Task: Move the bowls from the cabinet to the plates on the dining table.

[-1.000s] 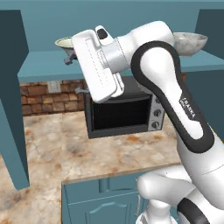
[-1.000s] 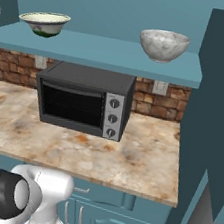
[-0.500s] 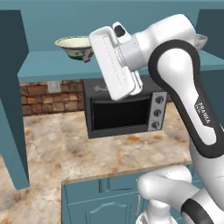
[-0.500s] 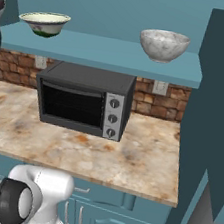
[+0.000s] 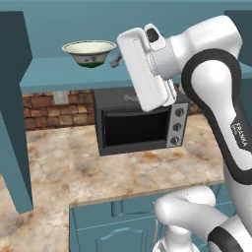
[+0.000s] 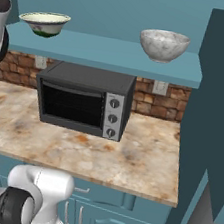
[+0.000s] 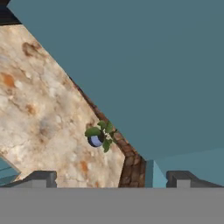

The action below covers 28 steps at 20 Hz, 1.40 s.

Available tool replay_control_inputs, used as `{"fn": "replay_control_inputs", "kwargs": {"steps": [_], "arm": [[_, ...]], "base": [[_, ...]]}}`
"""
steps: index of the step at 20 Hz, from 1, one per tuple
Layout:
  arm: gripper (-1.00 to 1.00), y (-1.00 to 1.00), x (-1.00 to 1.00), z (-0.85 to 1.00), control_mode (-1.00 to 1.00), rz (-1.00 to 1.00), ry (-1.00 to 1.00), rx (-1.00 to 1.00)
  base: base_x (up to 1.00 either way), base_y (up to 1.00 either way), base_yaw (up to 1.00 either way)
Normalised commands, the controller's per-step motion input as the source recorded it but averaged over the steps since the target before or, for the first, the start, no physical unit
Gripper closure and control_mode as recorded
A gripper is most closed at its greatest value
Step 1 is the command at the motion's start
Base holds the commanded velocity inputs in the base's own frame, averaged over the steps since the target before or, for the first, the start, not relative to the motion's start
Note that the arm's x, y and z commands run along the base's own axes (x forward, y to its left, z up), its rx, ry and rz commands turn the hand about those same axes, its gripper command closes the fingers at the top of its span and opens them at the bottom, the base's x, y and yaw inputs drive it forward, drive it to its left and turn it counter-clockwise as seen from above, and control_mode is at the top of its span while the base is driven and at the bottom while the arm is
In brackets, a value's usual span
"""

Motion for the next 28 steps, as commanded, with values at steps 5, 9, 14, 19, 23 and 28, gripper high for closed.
{"fn": "replay_control_inputs", "kwargs": {"steps": [5, 9, 14, 19, 23, 28], "arm": [[-1.00, -0.36, 0.14, -0.04, -1.00, -0.03, -0.05, -0.03], [-1.00, -0.36, 0.21, 0.00, -1.00, -0.04, -0.04, -0.04], [-1.00, -0.33, 0.29, 0.00, -1.00, -0.03, -0.04, -0.04], [-1.00, -0.28, 0.37, -0.01, -1.00, -0.03, -0.02, -0.04], [-1.00, -0.23, 0.44, -0.06, -1.00, -0.02, 0.00, -0.03], [-1.00, -0.11, 0.37, -0.10, -1.00, -0.02, -0.03, -0.02]], "base": [[0.00, 0.00, 0.00], [0.00, 0.00, 0.00], [0.00, 0.00, 0.00], [0.00, 0.00, 0.00], [0.00, 0.00, 0.00], [0.00, 0.00, 0.00]]}}
